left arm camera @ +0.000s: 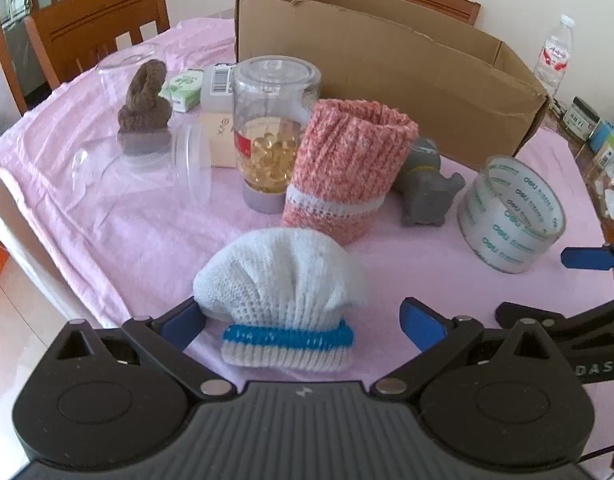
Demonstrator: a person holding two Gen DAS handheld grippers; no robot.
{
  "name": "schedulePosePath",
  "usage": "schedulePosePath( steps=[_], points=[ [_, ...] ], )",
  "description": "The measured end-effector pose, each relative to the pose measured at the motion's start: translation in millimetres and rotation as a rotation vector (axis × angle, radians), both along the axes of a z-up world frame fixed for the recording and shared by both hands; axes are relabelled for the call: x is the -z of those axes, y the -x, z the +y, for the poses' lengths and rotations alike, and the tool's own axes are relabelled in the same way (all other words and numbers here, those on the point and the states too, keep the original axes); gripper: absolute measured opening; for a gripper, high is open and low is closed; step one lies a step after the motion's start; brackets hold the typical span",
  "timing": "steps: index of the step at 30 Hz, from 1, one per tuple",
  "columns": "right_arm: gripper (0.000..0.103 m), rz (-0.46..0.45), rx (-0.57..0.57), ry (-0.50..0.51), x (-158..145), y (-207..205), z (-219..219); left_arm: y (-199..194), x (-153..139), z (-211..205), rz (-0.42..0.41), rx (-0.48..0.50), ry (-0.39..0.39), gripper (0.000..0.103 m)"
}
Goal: Organize objects
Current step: 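Grasp white knit cap with left tool while right tool grasps clear tape roll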
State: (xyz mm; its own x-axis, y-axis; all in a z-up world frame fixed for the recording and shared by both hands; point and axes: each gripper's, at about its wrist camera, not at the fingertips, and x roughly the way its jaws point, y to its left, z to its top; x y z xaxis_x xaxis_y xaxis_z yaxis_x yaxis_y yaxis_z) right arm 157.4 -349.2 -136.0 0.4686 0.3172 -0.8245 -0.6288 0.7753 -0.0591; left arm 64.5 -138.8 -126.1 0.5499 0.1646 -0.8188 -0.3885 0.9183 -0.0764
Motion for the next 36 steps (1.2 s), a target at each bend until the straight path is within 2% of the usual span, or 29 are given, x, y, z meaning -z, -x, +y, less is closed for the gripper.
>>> schedulePosePath(
  steps=[8, 19, 25, 27, 29, 36],
  points=[
    [0.103, 0.023, -0.002, -0.045, 2, -21, 4, 5, 3, -1, 0.004, 0.005, -0.059, 0.102],
    [0.103, -0.027, -0.052, -0.05, -5, -46, 27, 4, 1, -1, -0.006, -0.003, -0.062, 0.1],
    [0.1, -0.054, -0.068, -0.036, -10, -47, 33, 4, -1, 4, -0.04, 0.002, -0.031, 0.092],
    [0.095, -0.059, -0.068, -0.025, -11, -46, 34, 5, -3, 6, -0.038, 0.006, -0.033, 0.086],
    [0.09, -0.07, -0.062, -0.006, -11, -46, 35, 6, -4, 8, -0.035, 0.017, -0.031, 0.086],
    [0.09, -0.043, -0.05, -0.001, -16, -48, 34, 2, -8, 16, -0.019, 0.068, -0.022, 0.082]
  ],
)
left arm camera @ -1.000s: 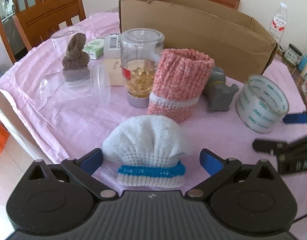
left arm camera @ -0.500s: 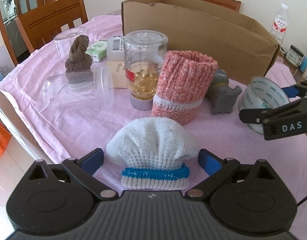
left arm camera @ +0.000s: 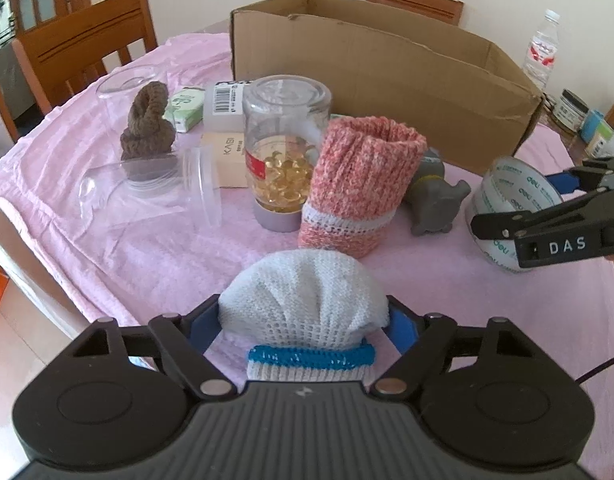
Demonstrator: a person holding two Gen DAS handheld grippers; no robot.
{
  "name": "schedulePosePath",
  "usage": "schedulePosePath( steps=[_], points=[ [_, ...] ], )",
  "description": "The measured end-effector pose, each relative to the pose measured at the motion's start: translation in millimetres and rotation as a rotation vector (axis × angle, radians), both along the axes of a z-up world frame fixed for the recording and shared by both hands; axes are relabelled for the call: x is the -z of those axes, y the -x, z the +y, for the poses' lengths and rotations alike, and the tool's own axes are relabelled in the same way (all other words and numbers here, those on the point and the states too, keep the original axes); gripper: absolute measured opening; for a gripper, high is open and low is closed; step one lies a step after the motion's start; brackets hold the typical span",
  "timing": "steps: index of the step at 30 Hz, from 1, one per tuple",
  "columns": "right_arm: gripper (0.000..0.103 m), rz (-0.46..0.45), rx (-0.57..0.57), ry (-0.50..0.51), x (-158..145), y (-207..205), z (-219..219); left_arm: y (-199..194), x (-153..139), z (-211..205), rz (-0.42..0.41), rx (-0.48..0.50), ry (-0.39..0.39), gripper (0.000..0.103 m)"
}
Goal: Organize objects
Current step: 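Grasp white knit cap with left tool while right tool grasps clear tape roll, then carry cap and tape roll into cardboard box and open both tools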
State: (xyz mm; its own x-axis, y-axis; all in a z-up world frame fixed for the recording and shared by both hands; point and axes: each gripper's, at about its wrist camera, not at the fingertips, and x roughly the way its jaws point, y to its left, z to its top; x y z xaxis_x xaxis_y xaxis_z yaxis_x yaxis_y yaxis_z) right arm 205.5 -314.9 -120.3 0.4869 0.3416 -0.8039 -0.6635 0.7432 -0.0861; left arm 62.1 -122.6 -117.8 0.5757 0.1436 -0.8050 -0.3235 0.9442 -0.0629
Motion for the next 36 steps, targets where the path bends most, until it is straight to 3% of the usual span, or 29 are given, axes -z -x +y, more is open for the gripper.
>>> schedulePosePath(
  steps=[14, 23, 36],
  points=[
    [0.09, 0.022, 0.03, -0.008, -29, 8, -2, -1, -26, 18, 0.04, 0.163, 0.029, 0.079],
    [0.09, 0.034, 0.078, -0.022, -56, 19, 1, -9, -71, 28, 0.046, 0.351, 0.042, 0.079],
    [0.09, -0.028, 0.243, -0.064, -108, 32, 20, -70, -136, 63, -0.067, 0.621, 0.012, 0.079]
  ],
)
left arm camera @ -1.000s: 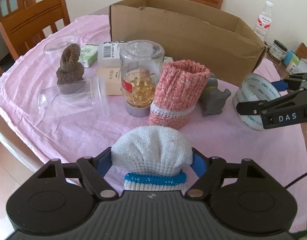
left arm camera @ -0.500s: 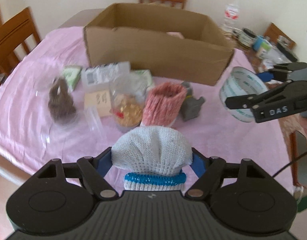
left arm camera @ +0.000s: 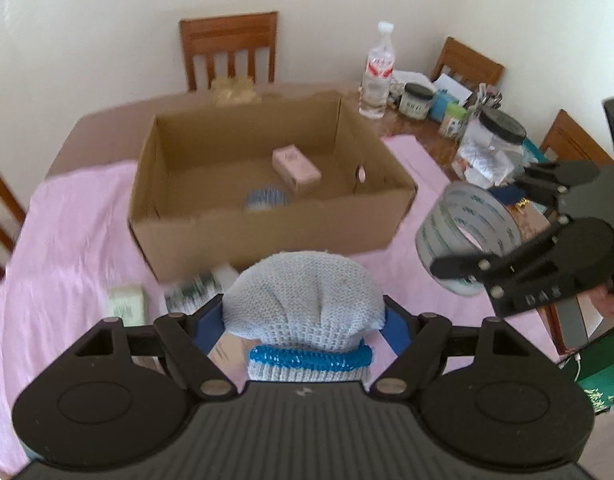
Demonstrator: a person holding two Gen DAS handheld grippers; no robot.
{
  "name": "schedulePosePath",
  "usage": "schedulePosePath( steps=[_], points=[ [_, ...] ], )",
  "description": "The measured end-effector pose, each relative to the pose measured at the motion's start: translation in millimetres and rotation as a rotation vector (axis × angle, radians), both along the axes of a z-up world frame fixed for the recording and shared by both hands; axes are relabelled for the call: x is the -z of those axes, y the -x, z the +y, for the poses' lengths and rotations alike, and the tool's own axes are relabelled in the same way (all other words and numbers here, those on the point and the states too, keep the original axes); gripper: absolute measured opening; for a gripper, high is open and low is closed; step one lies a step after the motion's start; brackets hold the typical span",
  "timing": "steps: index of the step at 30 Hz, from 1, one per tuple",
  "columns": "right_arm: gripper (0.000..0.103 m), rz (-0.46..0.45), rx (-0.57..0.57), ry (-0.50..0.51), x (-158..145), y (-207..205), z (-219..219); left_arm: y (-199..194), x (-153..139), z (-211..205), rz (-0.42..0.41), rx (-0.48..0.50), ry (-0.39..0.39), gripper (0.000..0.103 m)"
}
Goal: Organize objects
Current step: 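Carry cap and tape roll into cardboard box and open both tools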
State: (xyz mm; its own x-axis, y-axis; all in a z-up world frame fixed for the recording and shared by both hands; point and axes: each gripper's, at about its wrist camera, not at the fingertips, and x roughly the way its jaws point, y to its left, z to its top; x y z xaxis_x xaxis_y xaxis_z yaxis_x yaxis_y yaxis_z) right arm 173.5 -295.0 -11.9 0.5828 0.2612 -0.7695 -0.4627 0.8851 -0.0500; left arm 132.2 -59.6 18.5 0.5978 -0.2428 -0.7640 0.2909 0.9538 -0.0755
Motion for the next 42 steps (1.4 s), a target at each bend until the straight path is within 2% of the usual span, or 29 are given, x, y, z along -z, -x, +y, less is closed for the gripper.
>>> schedulePosePath(
  steps=[5, 12, 24, 31, 33, 34, 37, 42],
  points=[
    [0.09, -0.033, 0.07, -0.008, -14, -3, 10, -36, -11, 13, -0.028, 0.035, 0.014, 0.079],
    [0.09, -0.053, 0.072, -0.022, -19, -31, 18, -94, -14, 25, -0.048, -0.009, 0.021, 0.079],
    [0.09, -0.067, 0.061, -0.042, -21, -103, 22, -186, 6, 34, -0.031, -0.079, -0.015, 0.079],
    [0.09, -0.047, 0.086, -0.035, -5, -129, 20, -220, 27, 29, 0.005, -0.102, -0.028, 0.079],
    [0.101, -0.05, 0.089, -0.039, -3, -131, 18, -228, 32, 26, 0.009, -0.112, -0.045, 0.08],
    [0.103, -0.059, 0.091, -0.047, -4, -130, 16, -231, 34, 25, 0.013, -0.116, -0.052, 0.081],
    [0.103, -0.065, 0.091, -0.067, -6, -128, 10, -239, 36, 24, 0.019, -0.136, -0.053, 0.093],
    [0.103, -0.066, 0.106, -0.07, -7, -127, 3, -241, 30, 24, 0.006, -0.159, -0.07, 0.095]
  ],
)
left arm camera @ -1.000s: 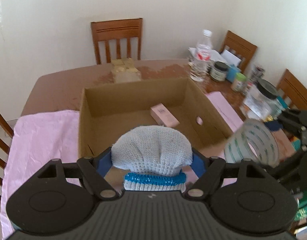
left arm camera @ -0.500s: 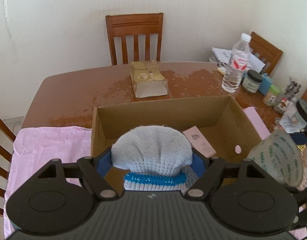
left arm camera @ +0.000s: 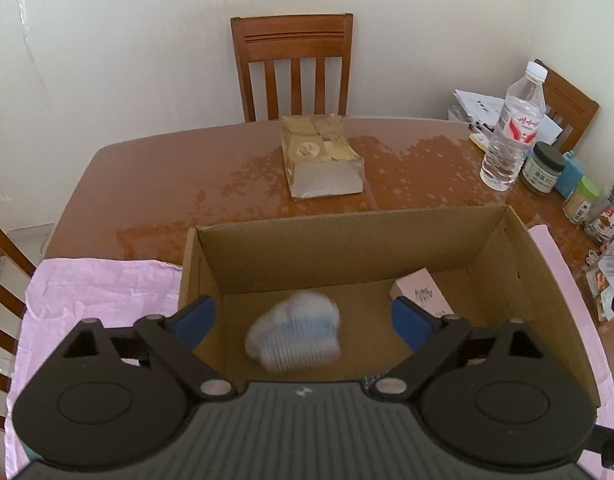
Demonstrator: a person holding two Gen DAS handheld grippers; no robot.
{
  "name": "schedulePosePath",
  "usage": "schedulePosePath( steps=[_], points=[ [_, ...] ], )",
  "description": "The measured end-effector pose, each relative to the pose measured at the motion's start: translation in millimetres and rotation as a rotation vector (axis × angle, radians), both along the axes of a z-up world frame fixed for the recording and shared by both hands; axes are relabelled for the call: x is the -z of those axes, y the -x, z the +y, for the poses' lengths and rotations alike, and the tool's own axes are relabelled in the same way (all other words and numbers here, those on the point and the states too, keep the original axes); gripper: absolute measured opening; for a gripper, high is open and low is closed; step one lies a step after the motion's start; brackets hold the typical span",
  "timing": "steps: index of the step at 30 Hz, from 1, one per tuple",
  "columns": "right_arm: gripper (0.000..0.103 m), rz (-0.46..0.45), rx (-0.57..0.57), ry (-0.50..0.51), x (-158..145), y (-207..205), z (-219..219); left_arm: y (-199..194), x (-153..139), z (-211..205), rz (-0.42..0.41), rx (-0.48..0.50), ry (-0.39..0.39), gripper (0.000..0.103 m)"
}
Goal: Organize objects
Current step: 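Carry cap and tape roll into cardboard box and open both tools, then withdraw both tools from cardboard box back over the table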
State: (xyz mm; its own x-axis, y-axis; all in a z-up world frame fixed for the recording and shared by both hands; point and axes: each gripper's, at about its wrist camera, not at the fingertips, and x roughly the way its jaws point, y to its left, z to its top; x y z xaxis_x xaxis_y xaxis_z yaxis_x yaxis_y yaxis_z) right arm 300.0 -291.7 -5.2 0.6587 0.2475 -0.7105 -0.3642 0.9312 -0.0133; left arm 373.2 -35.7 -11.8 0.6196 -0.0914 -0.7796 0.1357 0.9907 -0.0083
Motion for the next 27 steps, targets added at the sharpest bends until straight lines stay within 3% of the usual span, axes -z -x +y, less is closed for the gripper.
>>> schedulePosePath(
  steps=[7, 15, 27],
  points=[
    [0.103, -0.004, 0.011, -0.014, -1, 13, -6, 20, -14, 4, -0.024, -0.026, -0.016, 0.1],
    [0.103, -0.003, 0.024, -0.004, 5, 39, -9, 65, -30, 3, -0.074, -0.002, -0.094, 0.102],
    [0.103, 0.033, 0.125, -0.007, 16, 91, 13, 136, -34, 21, -0.083, 0.082, -0.015, 0.102]
  ],
)
